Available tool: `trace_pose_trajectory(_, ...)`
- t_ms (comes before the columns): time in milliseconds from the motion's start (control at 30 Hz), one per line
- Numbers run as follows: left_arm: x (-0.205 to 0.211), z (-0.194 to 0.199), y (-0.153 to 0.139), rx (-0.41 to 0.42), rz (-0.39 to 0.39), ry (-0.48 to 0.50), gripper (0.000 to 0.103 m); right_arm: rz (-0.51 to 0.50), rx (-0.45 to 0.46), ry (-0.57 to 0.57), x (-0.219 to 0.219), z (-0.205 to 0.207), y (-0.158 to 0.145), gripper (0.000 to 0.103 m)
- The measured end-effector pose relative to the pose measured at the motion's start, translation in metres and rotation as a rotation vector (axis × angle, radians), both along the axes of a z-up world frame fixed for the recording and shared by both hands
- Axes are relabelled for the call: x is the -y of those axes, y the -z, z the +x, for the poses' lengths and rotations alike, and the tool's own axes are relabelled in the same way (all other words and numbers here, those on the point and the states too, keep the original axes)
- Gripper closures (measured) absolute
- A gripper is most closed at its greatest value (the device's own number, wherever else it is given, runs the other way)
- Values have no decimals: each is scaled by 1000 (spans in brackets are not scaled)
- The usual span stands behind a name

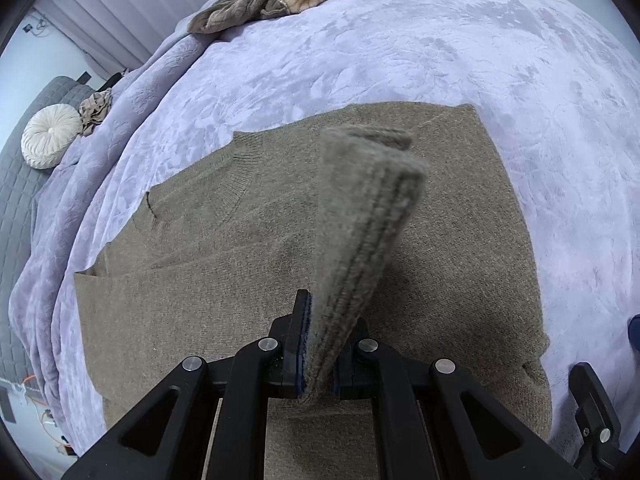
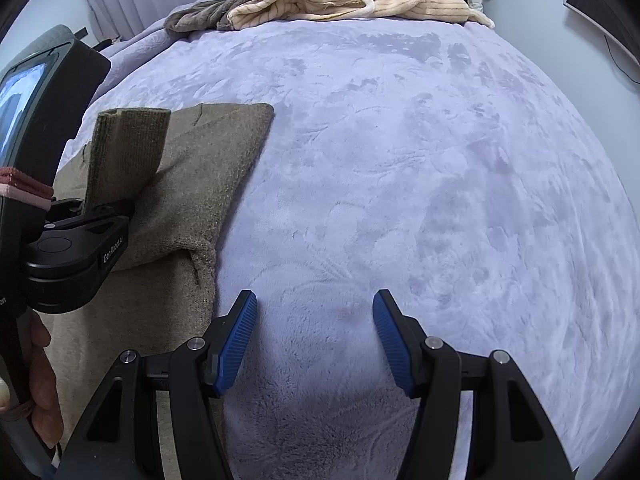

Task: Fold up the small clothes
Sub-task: 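Lay the sleeve along the folded body and open the left tool, then grasp the folded sleeve cuff with the right tool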

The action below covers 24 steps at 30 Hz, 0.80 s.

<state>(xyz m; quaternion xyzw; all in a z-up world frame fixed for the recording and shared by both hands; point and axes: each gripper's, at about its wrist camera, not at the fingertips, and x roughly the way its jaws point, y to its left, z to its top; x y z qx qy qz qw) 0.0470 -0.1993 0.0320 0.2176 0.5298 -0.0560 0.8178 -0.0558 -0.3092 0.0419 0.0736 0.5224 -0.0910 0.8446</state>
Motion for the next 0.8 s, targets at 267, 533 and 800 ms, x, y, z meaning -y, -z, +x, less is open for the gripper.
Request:
trace_pose_trajectory(267, -8, 2, -2, -39, -70, 28, 60, 6, -1, 2, 1, 1, 2, 39)
trace_pose_trajectory(533, -34, -2, -15, -63, -287, 50, 7, 27, 11, -5, 5, 0, 2, 39)
trace_pose_trajectory(800, -71, -13, -38, -43, -406, 57, 7, 217, 96, -65, 1, 8, -14, 39)
